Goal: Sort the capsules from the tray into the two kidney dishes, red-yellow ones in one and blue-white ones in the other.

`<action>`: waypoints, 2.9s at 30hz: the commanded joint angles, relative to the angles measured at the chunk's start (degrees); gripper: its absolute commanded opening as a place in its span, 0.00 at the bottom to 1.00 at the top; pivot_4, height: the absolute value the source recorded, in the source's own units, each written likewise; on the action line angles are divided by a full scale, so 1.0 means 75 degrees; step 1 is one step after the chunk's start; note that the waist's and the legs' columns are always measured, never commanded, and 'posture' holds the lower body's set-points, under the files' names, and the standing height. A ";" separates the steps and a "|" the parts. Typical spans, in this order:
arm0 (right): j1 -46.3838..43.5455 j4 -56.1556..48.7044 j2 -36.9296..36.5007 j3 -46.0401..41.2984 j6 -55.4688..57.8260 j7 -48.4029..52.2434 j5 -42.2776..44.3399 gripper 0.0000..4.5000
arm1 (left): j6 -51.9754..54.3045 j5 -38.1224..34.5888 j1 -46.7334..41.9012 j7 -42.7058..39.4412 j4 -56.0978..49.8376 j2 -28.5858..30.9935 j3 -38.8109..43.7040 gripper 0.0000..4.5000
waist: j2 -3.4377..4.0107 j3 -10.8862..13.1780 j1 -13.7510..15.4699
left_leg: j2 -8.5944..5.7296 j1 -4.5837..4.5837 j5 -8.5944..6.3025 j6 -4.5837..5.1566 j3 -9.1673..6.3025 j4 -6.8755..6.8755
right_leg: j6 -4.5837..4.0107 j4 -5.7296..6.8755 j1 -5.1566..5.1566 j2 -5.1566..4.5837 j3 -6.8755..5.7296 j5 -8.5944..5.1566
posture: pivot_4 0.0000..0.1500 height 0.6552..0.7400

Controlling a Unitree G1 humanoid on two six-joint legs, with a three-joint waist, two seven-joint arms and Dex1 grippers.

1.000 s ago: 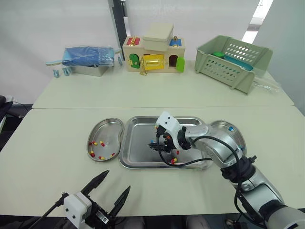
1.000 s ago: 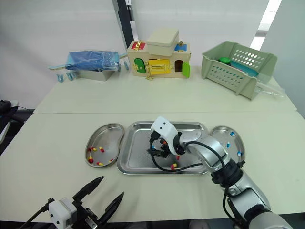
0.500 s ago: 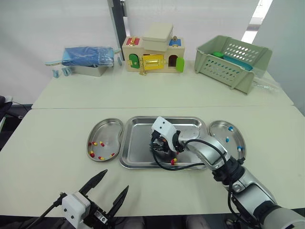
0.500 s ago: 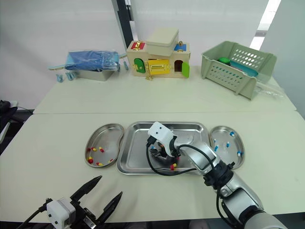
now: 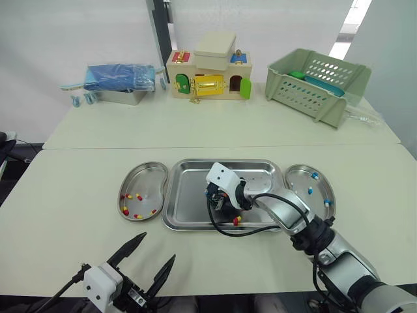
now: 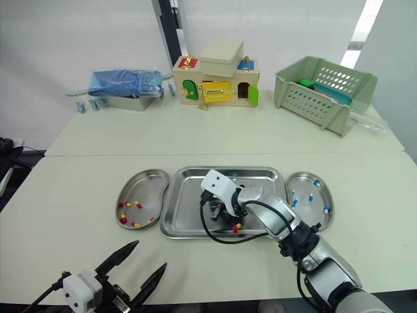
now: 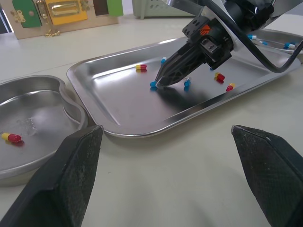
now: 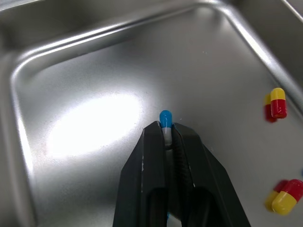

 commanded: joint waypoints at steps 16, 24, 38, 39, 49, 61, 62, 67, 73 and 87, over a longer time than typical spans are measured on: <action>0.2321 -0.3271 -0.3397 -0.4398 0.0135 0.2357 0.2615 0.00 | -0.0243 -0.0488 -0.0386 -0.1023 -0.0116 0.1032 -0.0400 1.00 | 0.0000 0.0002 0.0187 | -0.0002 -0.0011 -0.0001 0.0002 0.0004 -0.0001 | 0.0000 -0.0014 0.0009 -0.0001 -0.0004 0.0000 | 1.00 1.00; 0.4028 -0.3056 -0.4718 -0.6397 -0.0410 0.2588 0.2926 0.00 | -0.0261 -0.0828 -0.0828 -0.1842 0.0102 0.1666 -0.0571 1.00 | 0.0000 0.0001 0.0123 | 0.0001 0.0007 -0.0001 0.0003 0.0015 -0.0001 | 0.0000 -0.0010 0.0026 0.0002 0.0003 0.0000 | 1.00 1.00; 0.4775 -0.2088 -0.4776 -0.6212 -0.1514 0.1795 0.2094 0.24 | -0.0116 -0.0950 -0.1321 -0.2046 0.0333 0.1782 -0.0604 1.00 | -0.0001 0.0001 0.0136 | 0.0001 0.0011 -0.0001 0.0002 0.0012 0.0002 | 0.0001 -0.0012 0.0036 0.0001 0.0002 0.0000 | 1.00 1.00; 0.4777 -0.2078 -0.4790 -0.6198 -0.1538 0.1804 0.2104 0.30 | -0.0110 -0.0948 -0.1321 -0.2030 0.0330 0.1779 -0.0595 1.00 | -0.0001 0.0002 0.0140 | 0.0001 0.0011 -0.0001 0.0002 0.0012 0.0003 | 0.0001 -0.0012 0.0037 0.0001 0.0002 0.0000 | 1.00 1.00; 0.4862 -0.2048 -0.4882 -0.6334 -0.1669 0.1993 0.2288 0.94 | -0.0062 -0.0919 -0.1283 -0.1896 0.0252 0.1740 -0.0592 1.00 | -0.0001 0.0001 0.0148 | 0.0001 0.0012 -0.0001 0.0002 0.0010 0.0003 | 0.0001 -0.0013 0.0038 0.0001 0.0001 0.0000 | 1.00 1.00; 0.6476 -0.3120 -0.4439 -0.7841 -0.2696 0.3817 0.4121 0.99 | 0.0508 -0.0880 -0.1298 -0.1431 -0.0028 0.1875 -0.0396 1.00 | -0.0003 0.0003 0.0203 | 0.0001 0.0027 -0.0001 0.0003 0.0004 0.0001 | 0.0001 -0.0021 0.0068 0.0001 -0.0006 -0.0001 | 1.00 1.00; 0.6782 -0.3228 -0.4396 -0.7843 -0.2940 0.3975 0.4053 0.99 | 0.0577 -0.0863 -0.1316 -0.1348 -0.0053 0.1886 -0.0351 1.00 | -0.0003 0.0003 0.0205 | 0.0002 0.0032 -0.0002 0.0003 0.0002 0.0001 | 0.0001 -0.0026 0.0075 0.0001 -0.0009 -0.0001 | 1.00 1.00; 0.8358 -0.3641 -0.3458 -0.7644 -0.4823 0.4306 0.3510 0.99 | 0.0807 -0.0850 -0.1419 -0.1018 -0.0053 0.1942 -0.0015 1.00 | -0.0006 -0.0003 0.0210 | 0.0001 0.0038 -0.0002 0.0003 0.0000 0.0002 | 0.0002 -0.0024 0.0082 0.0001 -0.0012 -0.0001 | 1.00 1.00; 0.9509 -0.3747 -0.2078 -0.7122 -0.6528 0.3818 0.2889 0.99 | 0.1025 -0.0797 -0.1024 -0.0787 -0.0131 0.1966 0.0455 1.00 | -0.0002 -0.0007 0.0142 | 0.0005 0.0053 -0.0002 0.0002 0.0005 -0.0004 | 0.0001 -0.0020 0.0087 0.0004 -0.0005 -0.0002 | 1.00 1.00; 0.9956 -0.3587 -0.1644 -0.6097 -0.7449 0.3022 0.2318 0.99 | 0.2997 -0.1299 -0.2113 -0.1506 -0.0124 0.3897 0.1114 1.00 | -0.0007 -0.0006 0.0190 | 0.0005 0.0093 -0.0003 0.0001 0.0003 -0.0013 | -0.0004 -0.0025 0.0126 0.0004 -0.0006 -0.0005 | 1.00 1.00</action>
